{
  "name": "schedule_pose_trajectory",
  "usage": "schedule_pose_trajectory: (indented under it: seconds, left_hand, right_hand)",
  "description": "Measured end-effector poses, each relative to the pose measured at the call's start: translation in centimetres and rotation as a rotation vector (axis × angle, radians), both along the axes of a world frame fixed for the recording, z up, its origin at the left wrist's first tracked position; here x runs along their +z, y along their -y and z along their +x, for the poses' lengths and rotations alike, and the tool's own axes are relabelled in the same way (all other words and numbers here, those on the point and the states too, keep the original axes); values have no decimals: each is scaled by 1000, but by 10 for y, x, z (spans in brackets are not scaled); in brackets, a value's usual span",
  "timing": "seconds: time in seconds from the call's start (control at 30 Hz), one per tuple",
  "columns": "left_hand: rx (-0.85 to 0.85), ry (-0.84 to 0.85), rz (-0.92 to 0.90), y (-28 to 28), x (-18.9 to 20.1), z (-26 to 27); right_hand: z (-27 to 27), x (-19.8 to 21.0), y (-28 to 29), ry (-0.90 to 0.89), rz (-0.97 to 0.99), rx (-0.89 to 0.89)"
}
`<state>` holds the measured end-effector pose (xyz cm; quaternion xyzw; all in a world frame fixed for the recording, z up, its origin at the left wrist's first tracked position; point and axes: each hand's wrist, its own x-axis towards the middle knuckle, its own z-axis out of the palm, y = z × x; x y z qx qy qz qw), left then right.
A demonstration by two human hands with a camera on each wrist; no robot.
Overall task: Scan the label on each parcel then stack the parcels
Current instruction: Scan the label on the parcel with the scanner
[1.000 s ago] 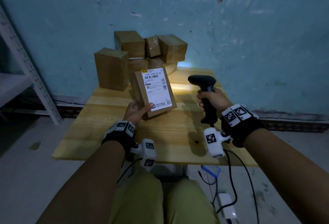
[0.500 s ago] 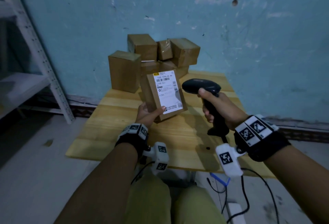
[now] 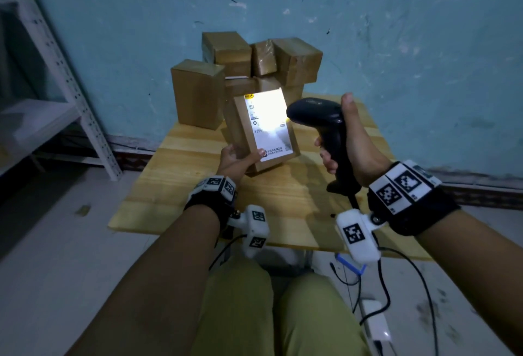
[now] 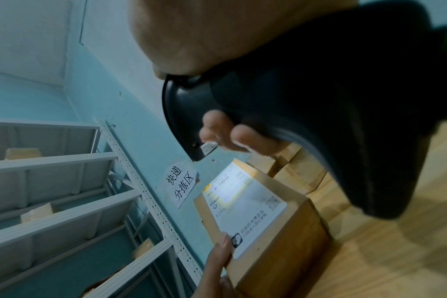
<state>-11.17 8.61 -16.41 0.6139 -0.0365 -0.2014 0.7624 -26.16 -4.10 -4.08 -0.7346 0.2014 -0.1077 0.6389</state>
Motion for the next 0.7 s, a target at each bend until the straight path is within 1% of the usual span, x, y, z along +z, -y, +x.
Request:
schedule_pose_trajectory:
  seconds: [0.1,0.27,0.37,0.57,0.7]
  left_hand:
    - [10,6,17,0,-2,2]
    - [-27,5,35,-2,0,1]
    - [-6,4,59,-1,-2,3]
    - [-1,-1,52,-2,1,-2]
    - [-14,21,46,-1,1,-3]
  right_hand:
    - [-2,2,-2,-1,16,-1]
    - [-5,4,-7,15,21,9]
    - [-5,2,-8,3,18,10]
    - [-4,3,-11,15,88,67]
    - [-7,7,-16,-2,63,61]
